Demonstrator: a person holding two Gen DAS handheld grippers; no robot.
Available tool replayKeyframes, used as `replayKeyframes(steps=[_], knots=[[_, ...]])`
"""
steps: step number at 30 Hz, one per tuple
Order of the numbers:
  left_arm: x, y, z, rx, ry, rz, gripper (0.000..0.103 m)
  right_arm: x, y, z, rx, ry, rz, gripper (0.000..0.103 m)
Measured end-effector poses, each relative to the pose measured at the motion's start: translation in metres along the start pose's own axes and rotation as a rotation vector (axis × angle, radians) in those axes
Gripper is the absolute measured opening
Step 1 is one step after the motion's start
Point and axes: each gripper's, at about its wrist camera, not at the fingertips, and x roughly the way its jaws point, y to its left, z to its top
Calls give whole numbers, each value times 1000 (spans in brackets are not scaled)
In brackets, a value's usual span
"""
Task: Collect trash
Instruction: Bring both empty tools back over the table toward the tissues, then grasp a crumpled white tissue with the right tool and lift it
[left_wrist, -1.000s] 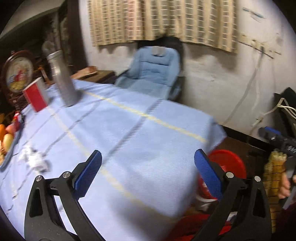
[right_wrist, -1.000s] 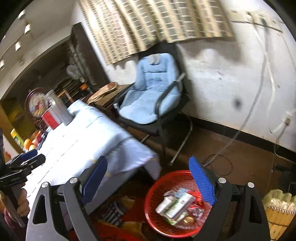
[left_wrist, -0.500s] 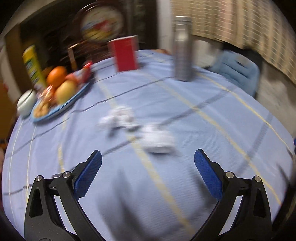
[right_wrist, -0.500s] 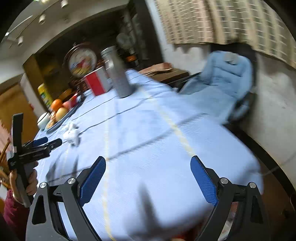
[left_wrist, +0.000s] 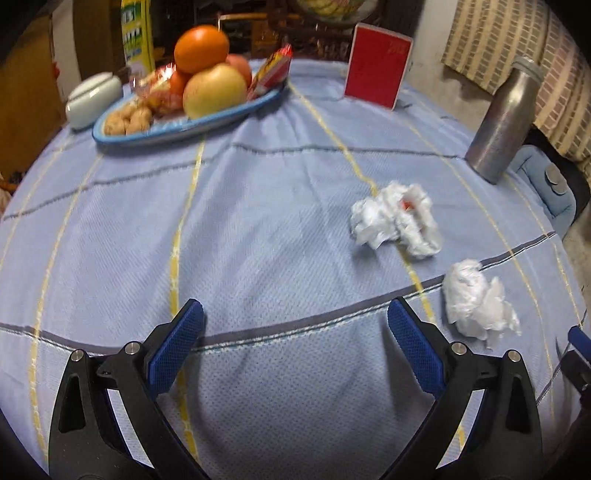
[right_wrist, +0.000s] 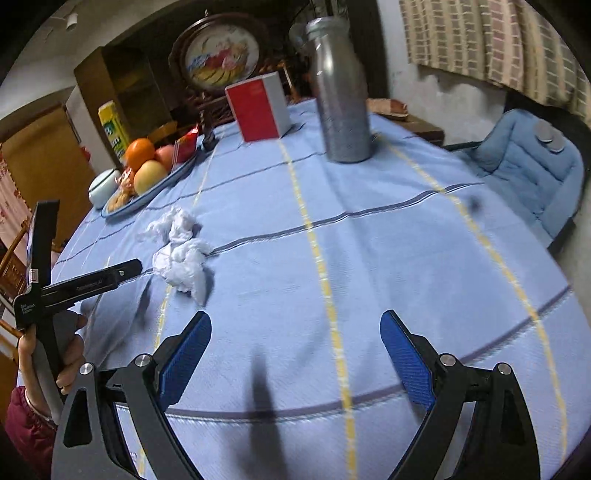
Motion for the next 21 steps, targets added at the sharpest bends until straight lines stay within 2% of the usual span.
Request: replayKeyframes(steps=[6,18,21], knots=[[5,-17,-4,75,-4,92,97,10,17,2,-40,25,3,91],[7,-15,-5,53,-14,100,98,44,61,25,-83,49,67,91],[7,-15,-5,51,-14,103,98,52,69,32,-86,59,98,86]])
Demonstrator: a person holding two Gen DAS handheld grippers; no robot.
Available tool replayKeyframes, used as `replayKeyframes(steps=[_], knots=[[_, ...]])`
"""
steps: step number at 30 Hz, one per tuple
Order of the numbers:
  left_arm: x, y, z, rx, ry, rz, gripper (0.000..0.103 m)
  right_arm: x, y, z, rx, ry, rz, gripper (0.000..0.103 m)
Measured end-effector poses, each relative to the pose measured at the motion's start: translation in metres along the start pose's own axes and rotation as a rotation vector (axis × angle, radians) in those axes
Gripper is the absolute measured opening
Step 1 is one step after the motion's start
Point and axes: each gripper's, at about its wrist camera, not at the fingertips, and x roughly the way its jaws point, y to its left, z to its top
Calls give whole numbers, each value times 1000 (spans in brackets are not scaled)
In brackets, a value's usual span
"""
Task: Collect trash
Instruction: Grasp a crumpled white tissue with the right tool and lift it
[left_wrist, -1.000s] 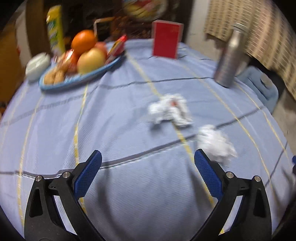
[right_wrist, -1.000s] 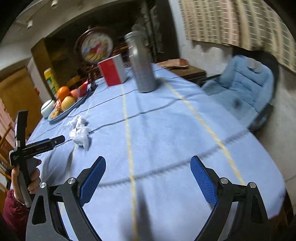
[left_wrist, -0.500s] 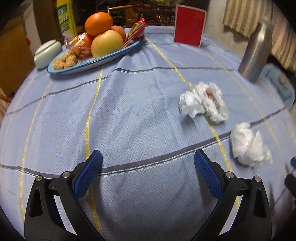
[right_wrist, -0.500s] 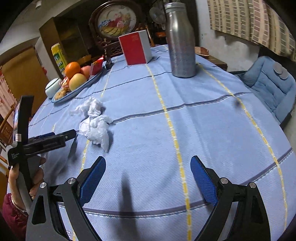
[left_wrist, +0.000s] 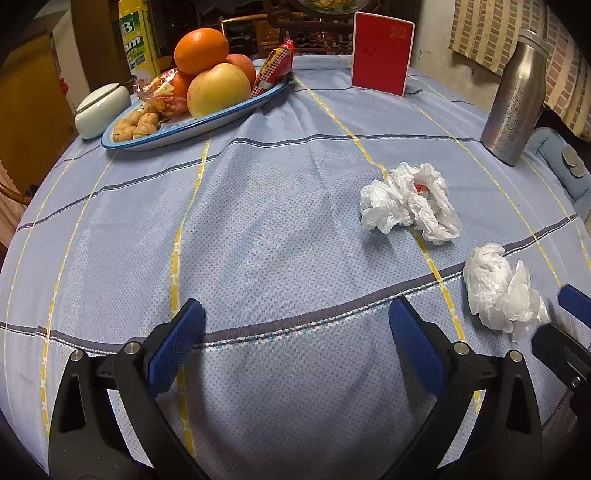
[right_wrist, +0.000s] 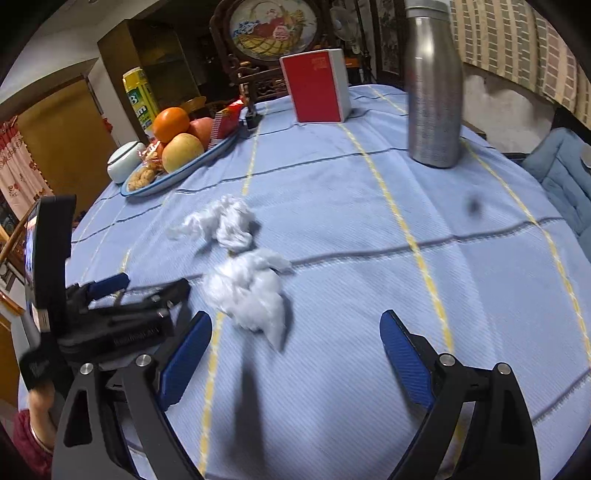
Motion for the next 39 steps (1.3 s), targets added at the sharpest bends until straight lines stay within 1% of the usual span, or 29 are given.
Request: replayKeyframes(steps=[2,5,6,7,8,9,12,14,16,18,19,20,21,22,23,26,28,32,36,39], knots=[[0,0,0,-2,0,1,98,6,4,4,0,9,17,83],[0,0,0,-4,0,3,98,18,9,8,0,27,34,75],[0,0,0,-5,0,4,98,21,10,8,-2,32,35,68],[0,-1,0,-5,0,5,98,25,10,9,-2,41,35,56],[0,-1,0,-6,0,5,98,28,8,10,1,46,31,47],[0,0,0,-5,0,4,98,28,5,10,5,39,19,34],[0,0,1,-4,-1,4,98,19,-13,15,56,-18,-22,32],[0,0,1,-4,-1,3,98,9,-38,21,133,-72,-54,32],[0,-1,1,-4,-1,3,98,4,-58,23,176,-110,-116,32],[0,0,1,-4,-1,3,98,4,-79,22,217,-114,-175,32],[0,-1,1,-4,-1,3,98,5,-88,22,249,-104,-174,34],[0,0,1,-4,-1,3,98,6,-97,22,285,-96,-154,34],[0,0,1,-4,-1,3,98,7,-101,22,297,-91,-150,36],[0,0,1,-4,-1,3,98,8,-104,22,301,-82,-164,38],[0,-1,1,-4,-1,3,98,9,-104,23,292,-77,-182,38],[0,0,0,-4,-1,3,98,11,-98,25,244,-74,-228,46],[0,-1,1,-4,-1,3,98,14,-94,26,217,-65,-244,50],[0,-1,1,-3,-1,4,98,15,-94,26,211,-65,-232,56],[1,-2,3,-7,5,-1,97,17,-90,26,192,-60,-227,64],[5,-8,13,-9,11,-29,97,17,-88,26,181,-56,-226,68]])
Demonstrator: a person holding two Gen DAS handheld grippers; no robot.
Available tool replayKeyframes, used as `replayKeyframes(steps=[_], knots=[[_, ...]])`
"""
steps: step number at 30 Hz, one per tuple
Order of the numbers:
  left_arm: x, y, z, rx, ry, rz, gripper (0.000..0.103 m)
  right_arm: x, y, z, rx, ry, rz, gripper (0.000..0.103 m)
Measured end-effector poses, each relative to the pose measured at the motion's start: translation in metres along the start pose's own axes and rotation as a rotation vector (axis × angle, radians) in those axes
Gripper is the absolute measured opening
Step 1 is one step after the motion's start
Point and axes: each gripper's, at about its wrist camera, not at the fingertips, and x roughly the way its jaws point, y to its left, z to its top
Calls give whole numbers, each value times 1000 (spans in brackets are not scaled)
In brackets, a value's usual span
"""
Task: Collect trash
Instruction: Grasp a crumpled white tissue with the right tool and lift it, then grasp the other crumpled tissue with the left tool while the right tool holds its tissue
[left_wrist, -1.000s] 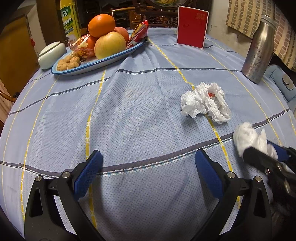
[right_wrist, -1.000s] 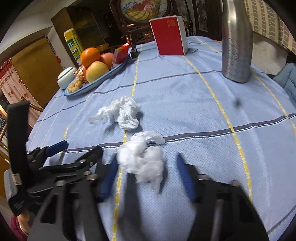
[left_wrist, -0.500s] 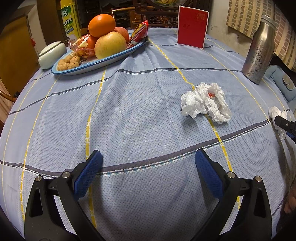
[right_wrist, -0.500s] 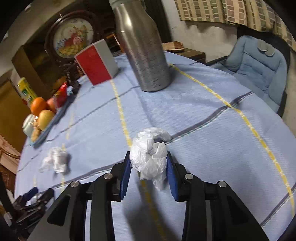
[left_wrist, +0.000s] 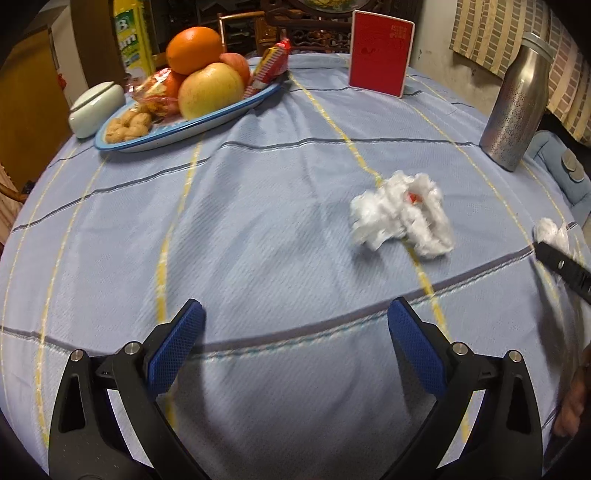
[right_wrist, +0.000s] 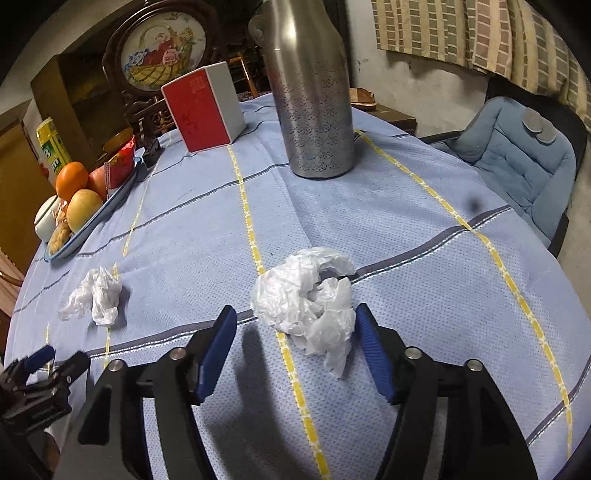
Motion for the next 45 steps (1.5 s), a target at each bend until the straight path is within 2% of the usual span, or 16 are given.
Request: replayKeyframes(steps=[7,11,13,15,18,21,39,42,45], knots=[[4,-43,31,76,-17,-65,97,1,1,0,-3,2,9,73],[24,-61,39,95,18,-49,97,1,1,0,-2,2,11,74],[29,-60,38,78,-8,-35,97,2,2,0,-3,3,13,75],[29,-57,38,73,-3,-75,97,2,2,1,-6,5,14,75],[28,-53,36,61,-20,-90,97,2,2,0,-8,7,15,76],[30,-61,37,97,-10,-50,97,2,2,1,-5,6,17,76],[27,-57,35,76,-17,-68,96,2,0,0,-1,7,28,81],[24,-52,35,51,-34,-90,90,2,0,0,-1,7,29,81],[22,-53,36,58,-46,-105,79,2,0,0,-1,7,28,81]])
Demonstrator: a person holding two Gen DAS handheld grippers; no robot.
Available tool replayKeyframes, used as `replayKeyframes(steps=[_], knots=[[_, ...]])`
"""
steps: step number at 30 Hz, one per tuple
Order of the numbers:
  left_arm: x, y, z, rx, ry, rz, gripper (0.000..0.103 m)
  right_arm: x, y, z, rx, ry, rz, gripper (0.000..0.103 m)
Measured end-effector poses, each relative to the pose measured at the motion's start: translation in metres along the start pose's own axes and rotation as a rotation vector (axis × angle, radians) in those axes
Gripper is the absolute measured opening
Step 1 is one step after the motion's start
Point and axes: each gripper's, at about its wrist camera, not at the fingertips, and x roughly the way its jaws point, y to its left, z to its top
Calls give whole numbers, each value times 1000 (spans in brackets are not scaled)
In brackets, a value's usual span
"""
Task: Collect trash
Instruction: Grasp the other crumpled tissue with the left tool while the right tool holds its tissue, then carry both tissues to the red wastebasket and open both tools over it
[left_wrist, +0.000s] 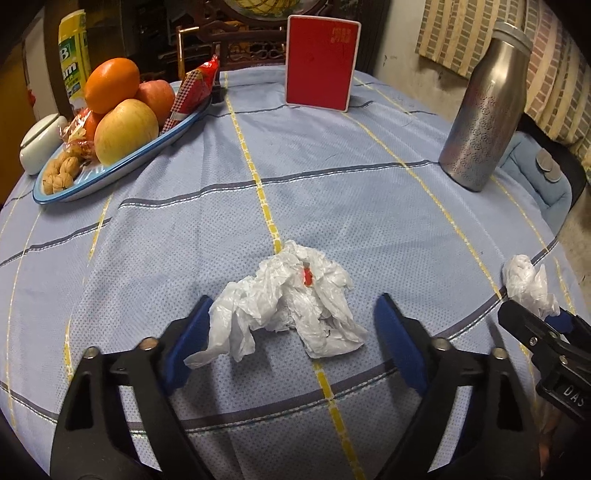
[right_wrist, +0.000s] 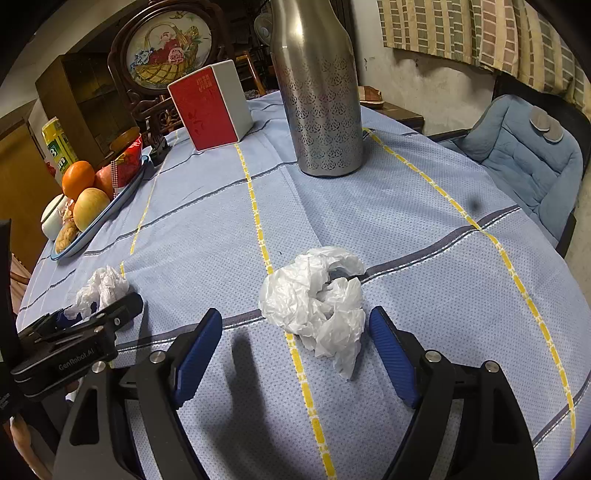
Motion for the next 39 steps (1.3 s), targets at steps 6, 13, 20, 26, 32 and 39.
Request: replayKeyframes(steps=[6,13,20,26,32,39], knots=[[-4,-3,0,14,-19,-29,42,0,0,0,3,-1,3,81],[-25,7,-9,11,-41,-52,31,-1,-1,-1,11,-2,9,81],[-71,13,-30,-9,-94,-114,31,-2,-3,-1,22,-5,15,81],[-70,13,-53,-21,-11,-130,31,-6,-9,-2,47,-18,7,66],[-71,10,-52,5,-34,-77,31,-6,-11,-2,47,-18,1,33],[-82,10,-52,1,-69,-95,31,-27,-20,-4,96,-91,67,27]])
